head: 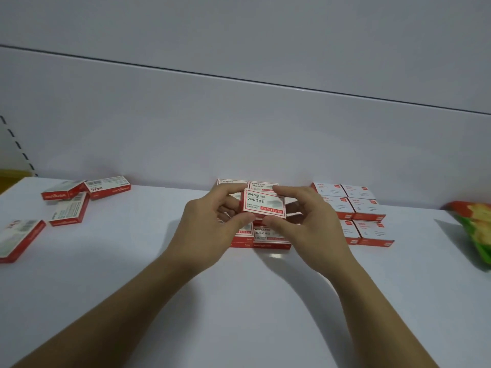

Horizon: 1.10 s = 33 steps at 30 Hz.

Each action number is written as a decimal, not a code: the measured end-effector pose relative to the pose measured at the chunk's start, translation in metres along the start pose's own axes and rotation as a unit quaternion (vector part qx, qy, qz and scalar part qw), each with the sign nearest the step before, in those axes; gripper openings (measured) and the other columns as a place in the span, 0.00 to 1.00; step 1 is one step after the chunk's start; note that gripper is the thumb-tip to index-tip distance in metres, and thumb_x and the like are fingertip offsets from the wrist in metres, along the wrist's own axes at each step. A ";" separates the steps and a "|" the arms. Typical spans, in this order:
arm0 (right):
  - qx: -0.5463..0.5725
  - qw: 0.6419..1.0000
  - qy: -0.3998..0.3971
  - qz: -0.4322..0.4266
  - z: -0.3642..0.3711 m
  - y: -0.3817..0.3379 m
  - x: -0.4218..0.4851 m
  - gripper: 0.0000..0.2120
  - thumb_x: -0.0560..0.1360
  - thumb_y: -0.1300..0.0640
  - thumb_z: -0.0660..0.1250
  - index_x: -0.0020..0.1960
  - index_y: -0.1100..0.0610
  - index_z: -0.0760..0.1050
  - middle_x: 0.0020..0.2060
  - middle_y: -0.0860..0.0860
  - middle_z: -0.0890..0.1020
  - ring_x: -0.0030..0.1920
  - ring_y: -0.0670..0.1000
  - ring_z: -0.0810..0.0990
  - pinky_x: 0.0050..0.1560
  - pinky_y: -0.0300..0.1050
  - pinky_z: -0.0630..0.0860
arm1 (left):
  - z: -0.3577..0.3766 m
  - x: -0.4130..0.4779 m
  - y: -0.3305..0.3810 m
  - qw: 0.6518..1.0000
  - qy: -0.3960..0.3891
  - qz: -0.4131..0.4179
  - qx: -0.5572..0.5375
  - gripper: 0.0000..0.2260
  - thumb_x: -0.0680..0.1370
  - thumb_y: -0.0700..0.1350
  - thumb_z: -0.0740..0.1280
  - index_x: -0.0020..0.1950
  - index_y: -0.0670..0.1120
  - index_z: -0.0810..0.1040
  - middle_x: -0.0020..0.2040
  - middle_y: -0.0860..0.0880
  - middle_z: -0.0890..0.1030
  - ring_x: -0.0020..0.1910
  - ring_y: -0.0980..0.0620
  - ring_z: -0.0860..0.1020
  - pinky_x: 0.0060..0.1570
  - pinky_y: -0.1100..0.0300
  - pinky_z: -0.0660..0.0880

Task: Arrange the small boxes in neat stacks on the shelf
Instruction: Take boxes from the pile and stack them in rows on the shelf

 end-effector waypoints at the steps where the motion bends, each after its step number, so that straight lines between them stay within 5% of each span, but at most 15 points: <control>1: -0.026 1.000 0.003 -0.017 -0.001 0.001 0.000 0.23 0.69 0.57 0.76 0.61 0.45 0.75 0.53 0.41 0.77 0.48 0.38 0.78 0.45 0.31 0.77 | 0.000 0.000 0.000 1.000 -0.003 0.010 0.015 0.19 0.73 0.43 0.74 0.58 0.60 0.74 0.43 0.59 0.82 0.43 0.60 0.79 0.42 0.73 0.74; 7: -0.216 0.973 -0.053 -0.057 -0.011 0.004 0.002 0.23 0.71 0.50 0.73 0.65 0.49 0.74 0.52 0.40 0.71 0.51 0.42 0.71 0.54 0.38 0.72 | -0.007 0.000 -0.003 0.976 -0.067 0.050 0.203 0.19 0.74 0.52 0.71 0.64 0.58 0.74 0.50 0.61 0.78 0.48 0.59 0.76 0.52 0.63 0.74; 14: -0.255 0.962 -0.091 -0.024 -0.020 0.014 0.002 0.21 0.71 0.49 0.73 0.63 0.47 0.75 0.51 0.40 0.73 0.46 0.41 0.72 0.51 0.37 0.70 | -0.020 0.001 0.000 0.916 -0.114 0.068 0.378 0.10 0.78 0.59 0.60 0.50 0.57 0.77 0.47 0.60 0.76 0.48 0.58 0.73 0.45 0.62 0.69; 23: -0.248 0.963 -0.109 0.007 -0.016 0.023 0.007 0.19 0.68 0.51 0.76 0.58 0.47 0.79 0.50 0.40 0.75 0.44 0.40 0.74 0.48 0.35 0.71 | -0.016 0.001 -0.005 0.897 -0.160 0.042 0.410 0.12 0.78 0.60 0.59 0.54 0.58 0.78 0.54 0.62 0.74 0.53 0.59 0.70 0.50 0.61 0.72; 33: -0.320 0.939 -0.122 -0.010 -0.007 0.020 0.005 0.16 0.72 0.47 0.71 0.59 0.47 0.79 0.60 0.44 0.74 0.61 0.47 0.72 0.60 0.46 0.71 | -0.020 0.000 -0.004 0.891 -0.198 0.054 0.404 0.13 0.78 0.59 0.60 0.58 0.59 0.78 0.56 0.61 0.74 0.55 0.60 0.70 0.54 0.60 0.72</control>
Point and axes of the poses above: each hand's wrist, its own x-axis towards the middle knuckle, its own z-axis out of the palm, y = z × x, the point moved 1 cm from there along x, towards the middle knuckle
